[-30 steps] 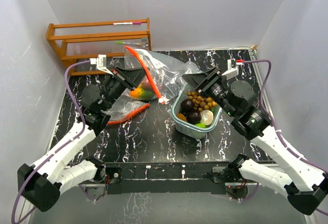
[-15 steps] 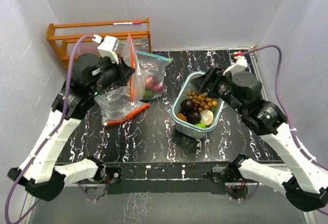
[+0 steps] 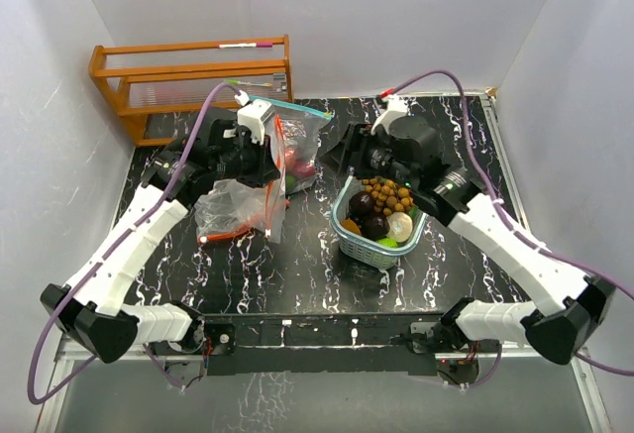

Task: Place the food in the zip-top bag and seal the zipper
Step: Open the zipper of the food storage bag.

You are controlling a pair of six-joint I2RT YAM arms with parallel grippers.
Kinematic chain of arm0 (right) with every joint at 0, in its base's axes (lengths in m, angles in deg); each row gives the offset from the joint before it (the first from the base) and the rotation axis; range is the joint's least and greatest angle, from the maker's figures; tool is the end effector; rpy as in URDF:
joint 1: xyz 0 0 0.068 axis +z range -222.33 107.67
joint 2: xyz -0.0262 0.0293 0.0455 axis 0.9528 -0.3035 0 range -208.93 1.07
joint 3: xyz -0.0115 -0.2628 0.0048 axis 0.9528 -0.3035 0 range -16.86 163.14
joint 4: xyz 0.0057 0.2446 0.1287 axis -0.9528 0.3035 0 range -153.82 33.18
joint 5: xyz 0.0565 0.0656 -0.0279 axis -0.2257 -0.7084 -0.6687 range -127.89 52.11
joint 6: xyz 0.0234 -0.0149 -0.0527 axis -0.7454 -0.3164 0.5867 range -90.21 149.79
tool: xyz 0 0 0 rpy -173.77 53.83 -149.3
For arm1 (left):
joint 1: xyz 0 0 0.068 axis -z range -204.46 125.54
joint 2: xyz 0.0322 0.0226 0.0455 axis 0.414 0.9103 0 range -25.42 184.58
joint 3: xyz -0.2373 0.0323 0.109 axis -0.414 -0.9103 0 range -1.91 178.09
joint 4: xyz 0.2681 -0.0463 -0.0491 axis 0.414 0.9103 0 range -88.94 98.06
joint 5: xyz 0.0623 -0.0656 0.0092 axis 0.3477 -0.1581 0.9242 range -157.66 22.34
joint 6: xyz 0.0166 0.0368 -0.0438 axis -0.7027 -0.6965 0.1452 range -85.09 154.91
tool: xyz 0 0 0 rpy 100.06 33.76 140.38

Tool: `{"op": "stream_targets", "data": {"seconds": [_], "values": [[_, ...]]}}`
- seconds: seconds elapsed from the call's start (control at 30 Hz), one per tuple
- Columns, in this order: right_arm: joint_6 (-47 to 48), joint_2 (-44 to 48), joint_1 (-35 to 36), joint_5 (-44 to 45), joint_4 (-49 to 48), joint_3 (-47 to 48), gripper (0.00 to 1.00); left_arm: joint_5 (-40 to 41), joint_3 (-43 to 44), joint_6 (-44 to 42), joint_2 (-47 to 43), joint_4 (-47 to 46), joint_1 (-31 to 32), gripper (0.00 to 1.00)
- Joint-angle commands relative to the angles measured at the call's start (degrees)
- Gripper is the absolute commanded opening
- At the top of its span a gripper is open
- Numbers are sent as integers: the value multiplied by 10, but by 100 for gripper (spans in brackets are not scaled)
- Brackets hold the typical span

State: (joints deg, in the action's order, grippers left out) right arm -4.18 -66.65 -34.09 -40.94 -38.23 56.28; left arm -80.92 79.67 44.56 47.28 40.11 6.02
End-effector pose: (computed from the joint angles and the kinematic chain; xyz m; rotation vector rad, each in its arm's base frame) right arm 0.2250 0.1802 0.3923 -0.1130 2.0245 0.8774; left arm 0.2480 -0.1576 0.3970 0.5293 2.0860 -0.6583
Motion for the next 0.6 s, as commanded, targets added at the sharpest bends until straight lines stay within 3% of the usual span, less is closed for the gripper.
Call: {"op": "stream_targets", "data": {"seconds": [0.0, 0.27, 0.57], "values": [[3, -38, 21, -38, -100, 18, 64, -42, -21, 11, -38, -30, 0, 0], [-17, -100, 38, -60, -176, 18, 64, -55, -78, 19, -57, -62, 0, 0], [-20, -147, 49, -40, -180, 26, 62, -57, -93, 23, -72, -77, 0, 0]]}}
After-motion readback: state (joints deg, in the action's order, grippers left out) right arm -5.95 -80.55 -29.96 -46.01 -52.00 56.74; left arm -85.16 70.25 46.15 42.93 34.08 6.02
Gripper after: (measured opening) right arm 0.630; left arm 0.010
